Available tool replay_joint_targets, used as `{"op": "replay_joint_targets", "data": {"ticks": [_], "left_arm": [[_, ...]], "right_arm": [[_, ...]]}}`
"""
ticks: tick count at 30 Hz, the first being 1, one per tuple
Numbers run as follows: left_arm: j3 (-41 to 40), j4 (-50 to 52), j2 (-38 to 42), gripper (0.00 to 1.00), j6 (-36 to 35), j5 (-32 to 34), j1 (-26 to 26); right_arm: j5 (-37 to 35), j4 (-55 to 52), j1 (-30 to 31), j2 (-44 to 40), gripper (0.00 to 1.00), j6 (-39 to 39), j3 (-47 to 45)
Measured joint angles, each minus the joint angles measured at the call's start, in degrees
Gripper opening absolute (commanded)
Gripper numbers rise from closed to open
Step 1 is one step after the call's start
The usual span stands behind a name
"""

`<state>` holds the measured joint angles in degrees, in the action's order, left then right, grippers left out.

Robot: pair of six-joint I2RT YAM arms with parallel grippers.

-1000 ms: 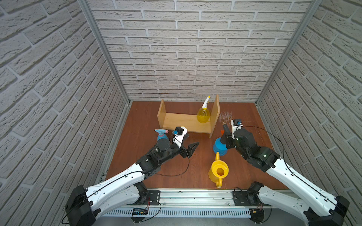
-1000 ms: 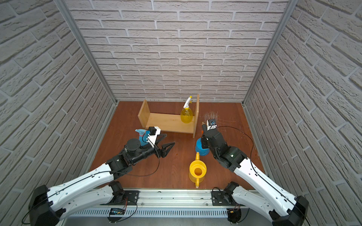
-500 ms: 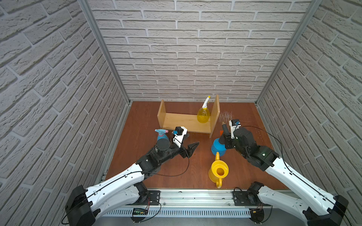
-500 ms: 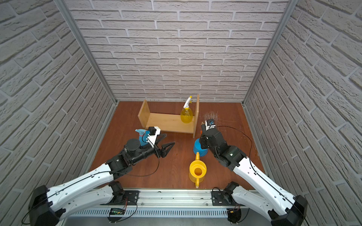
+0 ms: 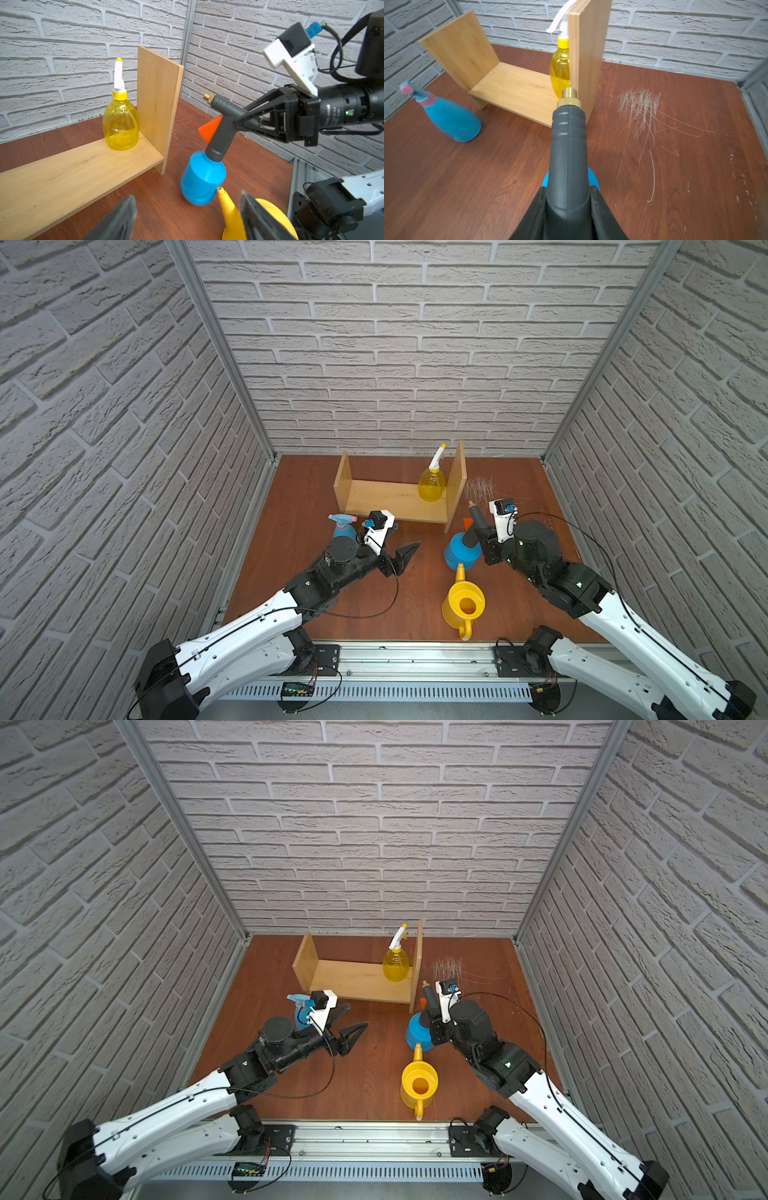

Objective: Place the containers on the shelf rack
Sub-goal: 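Pick up a container from the center of the board.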

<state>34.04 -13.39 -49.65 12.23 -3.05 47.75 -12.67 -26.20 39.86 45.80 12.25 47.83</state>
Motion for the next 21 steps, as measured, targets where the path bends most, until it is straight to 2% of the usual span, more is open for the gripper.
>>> {"op": "replay_joint_targets", "data": {"ticks": [8,15,21], "left_arm": [[-1.79,-1.90,-0.59,0.90,-2.54,-0.17,0.07],[-3.67,-3.50,-0.46,0.98,-2.95,-0.26,-0.63],[-3.37,-3.32,-0.68,0.98,0.72,-8.35,-6.95]], "right_arm": [[14.99,4.17,-0.55,3.98,0.04,-6.93,-0.98],[28.41,7.96,-1.99,4.09,0.04,-13.73,-1.90],[42.49,9.81,-8.13,5.44,0.03,-17.88,-1.73]]}}
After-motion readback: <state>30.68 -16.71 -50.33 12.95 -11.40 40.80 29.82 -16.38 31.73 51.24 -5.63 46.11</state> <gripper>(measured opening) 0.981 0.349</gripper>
